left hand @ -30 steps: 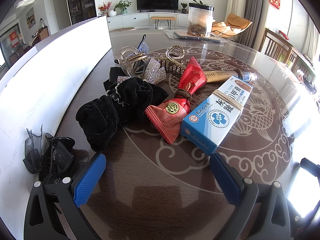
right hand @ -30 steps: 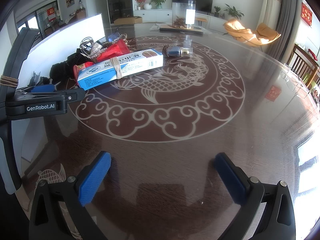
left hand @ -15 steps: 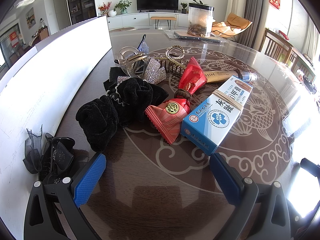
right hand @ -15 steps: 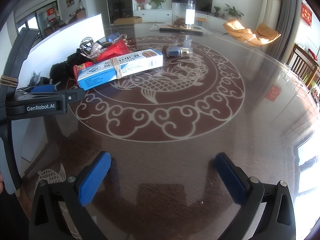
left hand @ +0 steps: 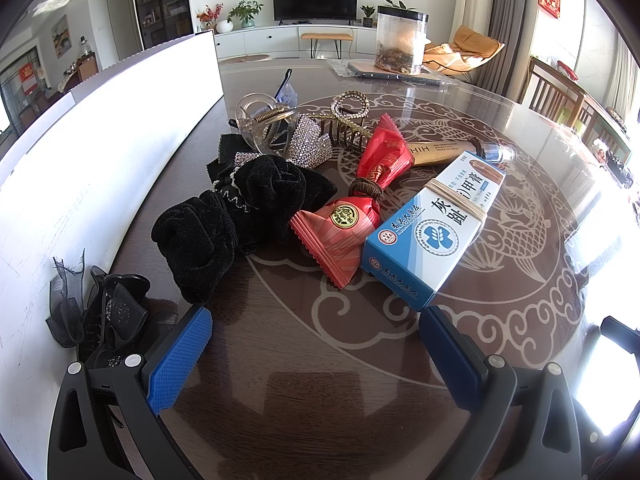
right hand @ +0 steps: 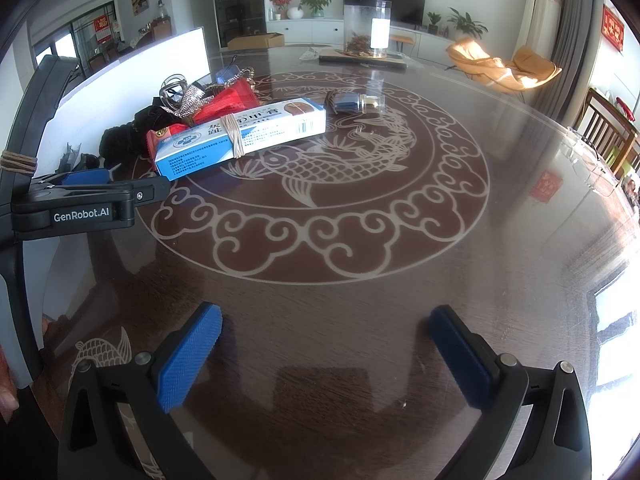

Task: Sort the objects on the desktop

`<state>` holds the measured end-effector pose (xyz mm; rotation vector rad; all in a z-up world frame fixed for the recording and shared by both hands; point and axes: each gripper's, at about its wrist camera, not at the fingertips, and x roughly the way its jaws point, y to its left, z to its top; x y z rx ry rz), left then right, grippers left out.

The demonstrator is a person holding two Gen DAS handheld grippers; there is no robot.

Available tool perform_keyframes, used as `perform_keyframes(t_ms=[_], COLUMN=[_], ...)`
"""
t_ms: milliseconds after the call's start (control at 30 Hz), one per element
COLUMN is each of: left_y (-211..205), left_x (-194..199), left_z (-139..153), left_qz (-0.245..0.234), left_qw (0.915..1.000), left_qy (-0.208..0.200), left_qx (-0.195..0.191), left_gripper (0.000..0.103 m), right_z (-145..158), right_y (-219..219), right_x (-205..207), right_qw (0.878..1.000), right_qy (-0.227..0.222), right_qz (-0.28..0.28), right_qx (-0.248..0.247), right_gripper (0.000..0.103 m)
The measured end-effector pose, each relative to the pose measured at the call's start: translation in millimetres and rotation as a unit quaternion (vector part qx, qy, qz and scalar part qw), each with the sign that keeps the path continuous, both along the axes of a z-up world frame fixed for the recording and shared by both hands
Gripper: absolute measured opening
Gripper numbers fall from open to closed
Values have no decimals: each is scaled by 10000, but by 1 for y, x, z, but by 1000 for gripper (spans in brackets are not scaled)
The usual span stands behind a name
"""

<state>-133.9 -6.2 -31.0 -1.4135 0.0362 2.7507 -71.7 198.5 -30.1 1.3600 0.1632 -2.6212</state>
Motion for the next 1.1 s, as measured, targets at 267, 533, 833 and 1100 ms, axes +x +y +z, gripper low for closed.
perform_keyframes(t_ms=[267, 533, 833, 1100], left_y=[0, 1, 4, -9], left_x=[0, 16, 65, 93], left_z=[0, 2, 53, 81], left_qz=[0, -106, -42, -281], left_qw=[10000, 9999, 9951, 9872], left_qy=[0, -88, 901, 1472], left_qx=[-1, -35, -414, 546], left_gripper=[103, 103, 103, 103], right_z=[0, 3, 2, 2], right_y=[0, 1, 1, 1], right_x=[0, 1, 0, 0], right_qw=[10000, 10000, 10000, 10000], right_qy=[8, 9, 1, 0], right_qz=[1, -3, -6, -7], right_qx=[12, 11, -7, -14], right_gripper=[103, 103, 103, 103])
